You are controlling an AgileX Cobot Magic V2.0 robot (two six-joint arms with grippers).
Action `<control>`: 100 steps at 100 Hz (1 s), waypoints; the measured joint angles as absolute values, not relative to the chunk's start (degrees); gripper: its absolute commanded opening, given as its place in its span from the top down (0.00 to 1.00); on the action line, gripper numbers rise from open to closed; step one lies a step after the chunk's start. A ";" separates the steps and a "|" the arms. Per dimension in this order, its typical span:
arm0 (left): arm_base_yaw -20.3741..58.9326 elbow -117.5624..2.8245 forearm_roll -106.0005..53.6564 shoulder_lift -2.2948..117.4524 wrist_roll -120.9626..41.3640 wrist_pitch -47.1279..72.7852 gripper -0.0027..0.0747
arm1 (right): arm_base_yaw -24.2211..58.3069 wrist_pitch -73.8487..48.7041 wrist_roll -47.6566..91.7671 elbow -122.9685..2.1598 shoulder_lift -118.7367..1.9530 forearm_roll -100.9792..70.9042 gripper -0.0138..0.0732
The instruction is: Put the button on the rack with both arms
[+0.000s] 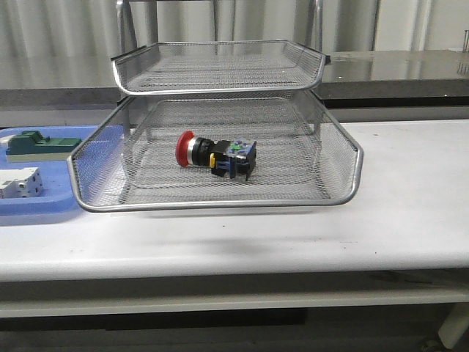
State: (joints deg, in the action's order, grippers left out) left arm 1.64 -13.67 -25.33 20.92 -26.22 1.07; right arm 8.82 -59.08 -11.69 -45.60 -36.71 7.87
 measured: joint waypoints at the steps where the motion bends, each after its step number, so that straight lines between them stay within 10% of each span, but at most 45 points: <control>1: 1.64 -13.58 -25.33 20.92 -26.22 0.94 0.34 | 8.82 -59.08 -11.69 -45.60 -36.71 7.87 0.92; 35: 1.64 -13.45 -25.37 20.92 -26.22 0.45 0.42 | 8.82 -59.08 -11.69 -45.60 -36.71 7.87 0.92; 67: 1.64 -13.45 -25.47 20.92 -26.22 0.00 0.96 | 8.82 -59.08 -11.69 -45.60 -36.71 7.87 0.92; 100: 1.64 -13.45 -25.47 20.92 -26.22 0.00 0.96 | 8.82 -59.08 -11.69 -45.60 -36.71 7.87 0.92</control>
State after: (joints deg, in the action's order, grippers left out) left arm 1.64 -13.45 -25.47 20.92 -26.22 0.00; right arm 8.82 -59.08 -11.69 -45.60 -36.71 7.87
